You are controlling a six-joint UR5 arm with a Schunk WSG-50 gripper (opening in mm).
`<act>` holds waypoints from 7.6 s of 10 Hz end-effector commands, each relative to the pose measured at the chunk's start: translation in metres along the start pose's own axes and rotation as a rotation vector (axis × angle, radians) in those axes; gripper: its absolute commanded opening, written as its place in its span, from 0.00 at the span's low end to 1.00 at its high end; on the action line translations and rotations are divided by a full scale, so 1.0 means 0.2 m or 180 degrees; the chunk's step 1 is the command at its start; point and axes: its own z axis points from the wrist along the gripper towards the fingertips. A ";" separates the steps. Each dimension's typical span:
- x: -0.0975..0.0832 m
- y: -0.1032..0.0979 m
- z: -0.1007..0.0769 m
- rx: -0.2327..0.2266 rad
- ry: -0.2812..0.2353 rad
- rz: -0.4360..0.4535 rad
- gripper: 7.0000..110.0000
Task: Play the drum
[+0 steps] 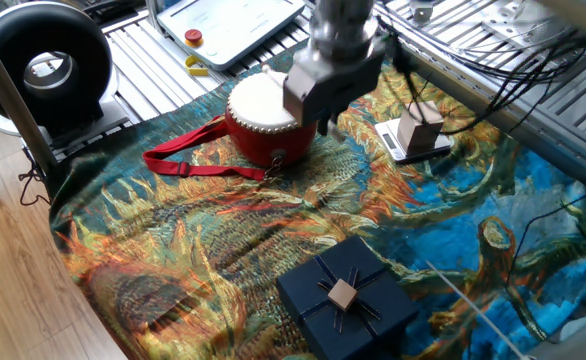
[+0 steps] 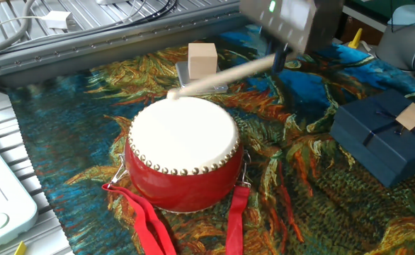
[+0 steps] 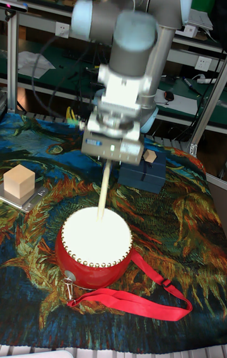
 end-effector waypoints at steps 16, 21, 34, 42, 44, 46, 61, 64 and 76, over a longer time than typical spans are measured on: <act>0.00 -0.05 -0.31 0.0190 0.0135 -0.0109 0.00; -0.08 -0.05 -0.29 0.0157 0.0173 -0.0172 0.00; -0.37 -0.07 0.03 0.0270 0.0051 -0.0218 0.00; -0.36 -0.04 0.09 0.0212 0.0156 -0.0083 0.00; -0.34 -0.08 -0.05 0.0115 0.0274 -0.0147 0.00; -0.32 -0.14 -0.04 0.0247 0.0259 -0.0141 0.00; -0.25 0.03 0.14 0.0025 0.0220 0.0019 0.00; -0.24 0.01 0.16 0.0028 0.0210 0.0005 0.00; -0.25 0.00 0.14 -0.0022 0.0216 -0.0343 0.15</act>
